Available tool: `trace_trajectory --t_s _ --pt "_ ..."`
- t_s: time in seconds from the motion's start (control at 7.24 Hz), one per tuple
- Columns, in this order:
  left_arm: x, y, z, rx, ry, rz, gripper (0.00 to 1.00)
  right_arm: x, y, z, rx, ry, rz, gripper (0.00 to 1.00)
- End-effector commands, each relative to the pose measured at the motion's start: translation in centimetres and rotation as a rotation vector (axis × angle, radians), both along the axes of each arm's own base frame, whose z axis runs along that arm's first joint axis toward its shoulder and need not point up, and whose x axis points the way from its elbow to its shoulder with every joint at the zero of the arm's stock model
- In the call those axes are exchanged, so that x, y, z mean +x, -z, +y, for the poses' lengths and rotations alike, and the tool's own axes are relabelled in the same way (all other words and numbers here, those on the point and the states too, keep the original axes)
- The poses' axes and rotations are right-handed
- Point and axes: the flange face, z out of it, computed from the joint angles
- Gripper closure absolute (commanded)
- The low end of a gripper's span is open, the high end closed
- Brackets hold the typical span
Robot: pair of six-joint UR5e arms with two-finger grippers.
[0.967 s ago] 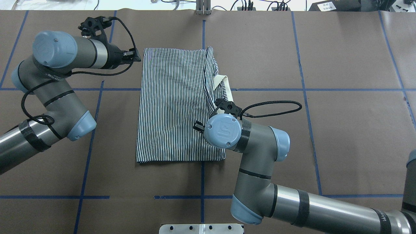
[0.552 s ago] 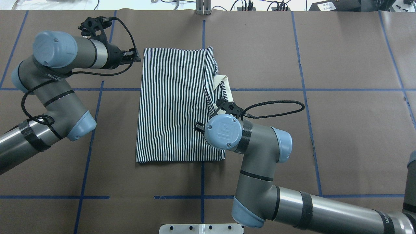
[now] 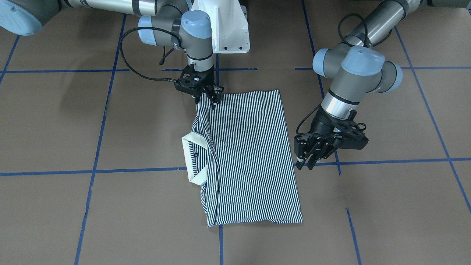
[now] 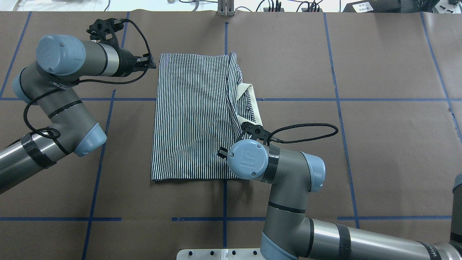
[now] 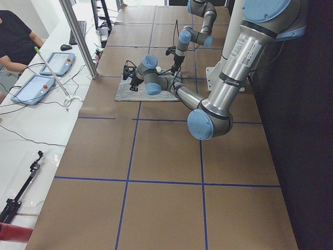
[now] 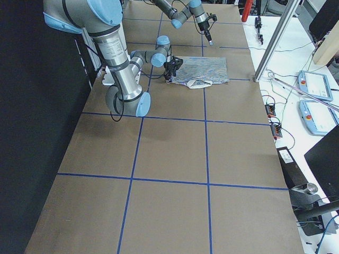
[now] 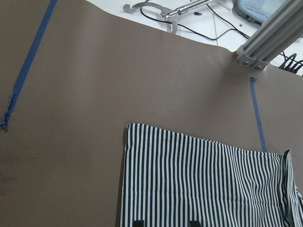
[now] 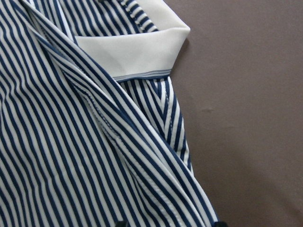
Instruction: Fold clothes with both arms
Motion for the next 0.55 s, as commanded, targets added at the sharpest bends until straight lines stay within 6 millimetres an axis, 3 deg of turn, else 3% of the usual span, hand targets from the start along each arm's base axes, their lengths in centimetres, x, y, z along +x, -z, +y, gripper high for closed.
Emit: trace_trajectory --t_s 0.0,0.14,0.41 --pt "-0.05 -0.02 -0.02 0.000 0.001 0.000 0.57 -0.20 0.20 0.17 -0.003 0.002 -0.002 0.88" --pt "-0.05 -0.04 -0.04 -0.001 0.002 -0.001 0.57 -0.26 0.01 0.15 -0.002 0.004 0.000 1.00" --pt "-0.23 -0.89 0.14 -0.008 0.002 -0.009 0.57 -0.06 0.74 -0.05 0.006 0.011 -0.011 1.00"
